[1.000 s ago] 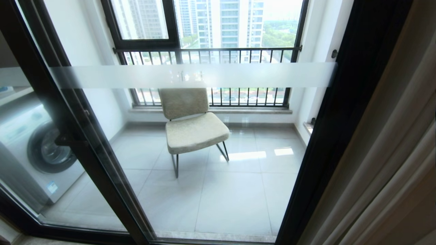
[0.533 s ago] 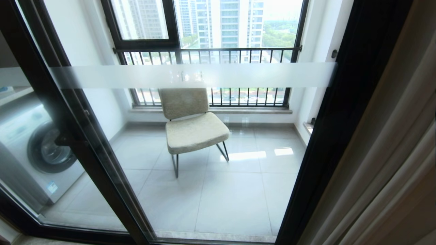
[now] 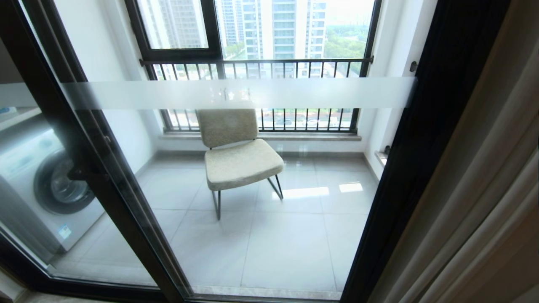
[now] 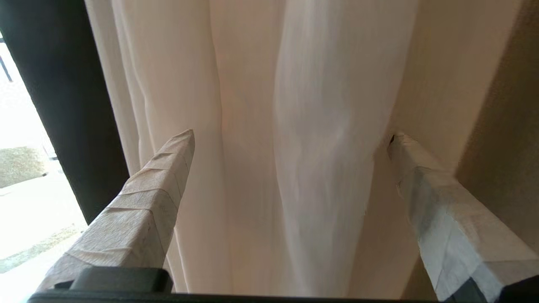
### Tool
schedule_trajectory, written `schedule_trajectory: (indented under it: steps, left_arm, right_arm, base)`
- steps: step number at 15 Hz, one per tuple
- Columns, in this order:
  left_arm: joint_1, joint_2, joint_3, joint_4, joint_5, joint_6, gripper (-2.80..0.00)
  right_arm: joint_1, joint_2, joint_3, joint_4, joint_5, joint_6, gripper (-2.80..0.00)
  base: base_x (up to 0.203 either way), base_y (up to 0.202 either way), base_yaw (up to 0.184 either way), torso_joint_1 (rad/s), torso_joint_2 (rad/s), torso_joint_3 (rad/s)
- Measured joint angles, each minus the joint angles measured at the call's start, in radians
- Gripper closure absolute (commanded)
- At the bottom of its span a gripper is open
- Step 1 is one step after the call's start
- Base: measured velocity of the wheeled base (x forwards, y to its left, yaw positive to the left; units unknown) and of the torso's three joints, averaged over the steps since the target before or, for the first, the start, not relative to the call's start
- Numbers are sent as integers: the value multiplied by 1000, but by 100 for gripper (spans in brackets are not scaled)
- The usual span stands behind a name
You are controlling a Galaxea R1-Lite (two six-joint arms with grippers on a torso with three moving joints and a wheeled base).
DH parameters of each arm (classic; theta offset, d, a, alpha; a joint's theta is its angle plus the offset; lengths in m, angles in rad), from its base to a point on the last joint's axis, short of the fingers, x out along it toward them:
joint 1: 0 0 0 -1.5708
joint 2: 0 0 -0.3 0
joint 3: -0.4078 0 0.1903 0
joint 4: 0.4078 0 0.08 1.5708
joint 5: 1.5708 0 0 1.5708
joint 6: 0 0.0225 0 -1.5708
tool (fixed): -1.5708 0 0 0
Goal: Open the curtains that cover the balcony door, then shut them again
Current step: Close the inner curtains on both sides
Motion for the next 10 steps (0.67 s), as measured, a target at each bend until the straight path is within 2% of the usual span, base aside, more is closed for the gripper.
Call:
schedule_trajectory:
  steps: [7,8,10]
  left_arm:
    - [0,0,0,0,0,0,0]
    - [0,0,0,0,0,0,0]
    - [0,0,0,0,0,0,0]
  right_arm:
    - [5,103,-40,-2,1,14,-280]
    - [5,105,-40,-2,1,14,0]
    - [5,109,-36,-7,1,14,0]
  base:
    - [0,0,0,0,0,0]
    - [0,0,0,0,0,0]
    - [0,0,0,0,0,0]
